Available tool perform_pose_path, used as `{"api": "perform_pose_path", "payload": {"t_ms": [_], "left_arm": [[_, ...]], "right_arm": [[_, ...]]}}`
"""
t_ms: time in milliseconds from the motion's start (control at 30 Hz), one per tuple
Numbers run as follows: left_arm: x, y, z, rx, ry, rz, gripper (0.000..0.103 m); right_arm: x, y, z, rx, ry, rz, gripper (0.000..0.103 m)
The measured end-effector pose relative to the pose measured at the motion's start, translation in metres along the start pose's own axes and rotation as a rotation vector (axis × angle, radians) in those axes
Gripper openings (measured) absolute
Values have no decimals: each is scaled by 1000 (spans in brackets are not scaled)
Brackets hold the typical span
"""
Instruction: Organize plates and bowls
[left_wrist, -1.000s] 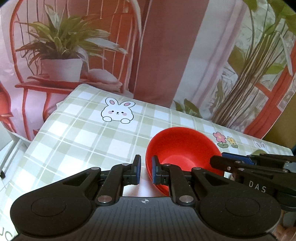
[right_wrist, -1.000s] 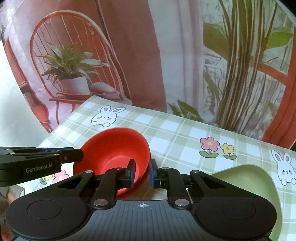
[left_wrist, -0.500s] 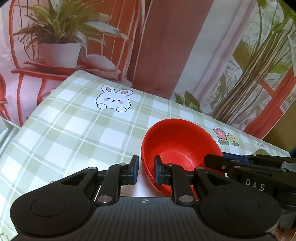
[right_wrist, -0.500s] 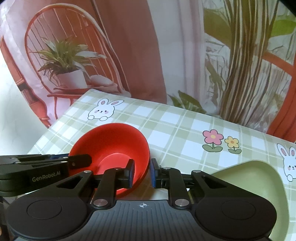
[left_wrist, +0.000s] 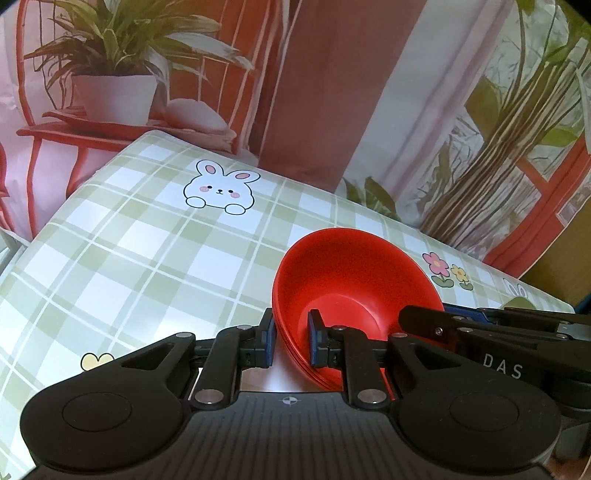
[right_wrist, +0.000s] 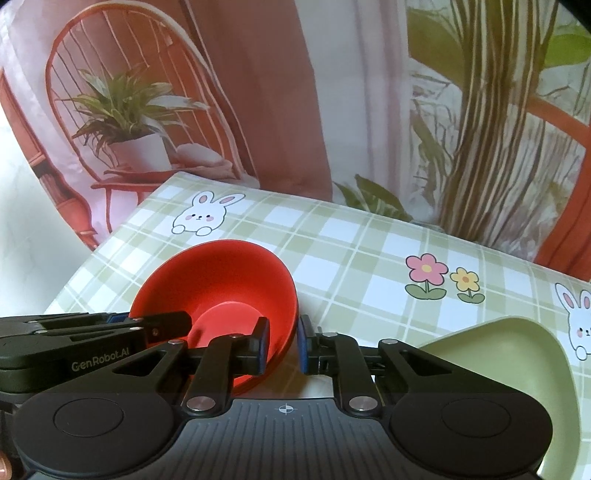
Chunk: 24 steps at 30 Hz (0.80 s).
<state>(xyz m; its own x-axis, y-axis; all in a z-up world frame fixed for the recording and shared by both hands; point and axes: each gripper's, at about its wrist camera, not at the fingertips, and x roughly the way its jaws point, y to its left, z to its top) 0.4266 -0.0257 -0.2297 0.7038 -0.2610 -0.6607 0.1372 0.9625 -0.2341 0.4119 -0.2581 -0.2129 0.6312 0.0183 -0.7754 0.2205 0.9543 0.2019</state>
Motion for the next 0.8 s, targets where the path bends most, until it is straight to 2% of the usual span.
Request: {"api": "perform_pose_path", "payload": {"t_ms": [800], "left_arm": [[-15, 7, -15, -53, -17, 22, 18]], "right_arm": [[-7, 11, -7, -7, 7, 20, 11]]}}
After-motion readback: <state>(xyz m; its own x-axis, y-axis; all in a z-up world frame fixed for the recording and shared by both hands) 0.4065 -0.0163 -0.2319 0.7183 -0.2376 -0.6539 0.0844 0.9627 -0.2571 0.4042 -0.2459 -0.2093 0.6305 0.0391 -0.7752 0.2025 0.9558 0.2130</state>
